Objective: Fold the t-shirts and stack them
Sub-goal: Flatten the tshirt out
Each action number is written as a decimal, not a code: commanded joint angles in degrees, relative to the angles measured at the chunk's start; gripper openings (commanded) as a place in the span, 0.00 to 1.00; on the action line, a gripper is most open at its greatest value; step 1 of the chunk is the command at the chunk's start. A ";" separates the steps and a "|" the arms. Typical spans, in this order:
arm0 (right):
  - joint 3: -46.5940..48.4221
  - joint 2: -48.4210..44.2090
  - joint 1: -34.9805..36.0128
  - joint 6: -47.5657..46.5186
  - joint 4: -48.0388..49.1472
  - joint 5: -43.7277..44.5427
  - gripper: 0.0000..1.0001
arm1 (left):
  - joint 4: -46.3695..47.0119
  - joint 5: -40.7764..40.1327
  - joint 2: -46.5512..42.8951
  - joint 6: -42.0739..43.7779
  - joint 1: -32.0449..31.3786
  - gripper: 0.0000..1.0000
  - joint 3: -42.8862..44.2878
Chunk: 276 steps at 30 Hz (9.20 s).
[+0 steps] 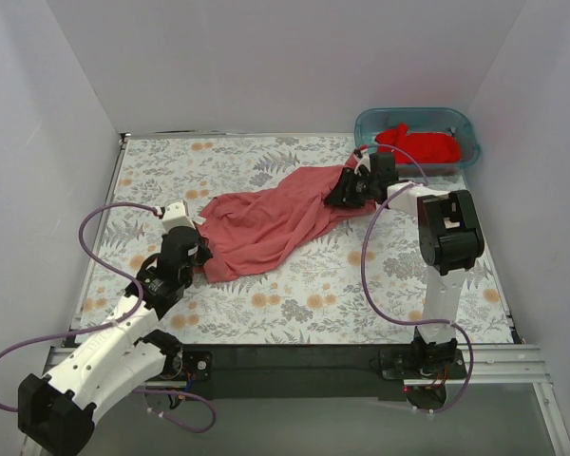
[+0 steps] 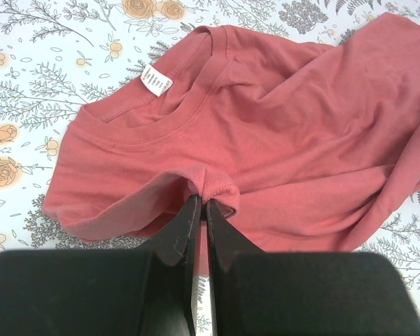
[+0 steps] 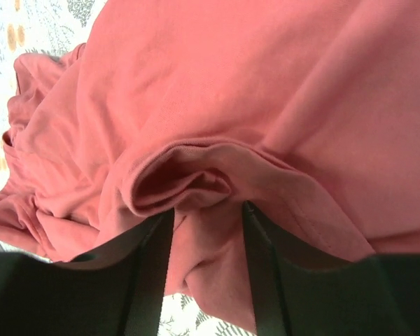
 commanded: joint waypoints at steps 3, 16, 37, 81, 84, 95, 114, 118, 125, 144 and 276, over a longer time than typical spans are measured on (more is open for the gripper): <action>4.72 1.26 1.46 2.66 3.74 -1.97 0.55 | 1.12 0.13 0.60 0.74 0.34 0.00 -0.06; 5.96 4.25 2.25 3.55 3.83 -1.44 0.48 | 1.30 0.48 0.95 0.83 0.34 0.00 -0.15; -21.18 -37.64 -3.28 -10.69 -37.37 20.26 0.01 | -20.23 1.27 -0.19 -8.13 0.34 0.00 14.61; -17.69 -37.14 9.98 -9.98 -27.37 14.46 0.51 | -47.54 24.11 -1.87 -15.69 0.34 0.04 25.94; -18.12 -37.41 10.08 -10.42 -27.37 15.34 0.51 | -52.13 25.00 -2.82 -15.78 0.34 0.14 28.85; -18.22 -36.71 10.08 -11.74 -27.28 18.16 0.51 | -55.76 17.89 -2.57 -17.90 0.34 0.54 36.95; -11.80 -23.26 9.81 -12.97 -24.65 31.25 0.49 | -11.46 11.02 28.97 -10.68 14.29 0.37 15.41; -9.70 -19.58 9.64 -13.24 -23.15 32.31 0.49 | -8.29 15.59 35.22 -10.86 18.79 0.37 15.50; -6.53 -12.72 8.94 -14.64 -20.43 35.30 0.50 | -3.02 18.06 42.34 -13.14 22.48 0.35 13.21; 32.22 16.37 4.36 -22.37 -23.41 31.96 0.50 | -3.19 21.40 67.65 -14.29 27.24 0.38 38.85; -17.42 -20.71 1.81 -9.28 -26.32 39.26 0.55 | -21.03 24.65 16.07 -18.06 24.78 0.00 4.95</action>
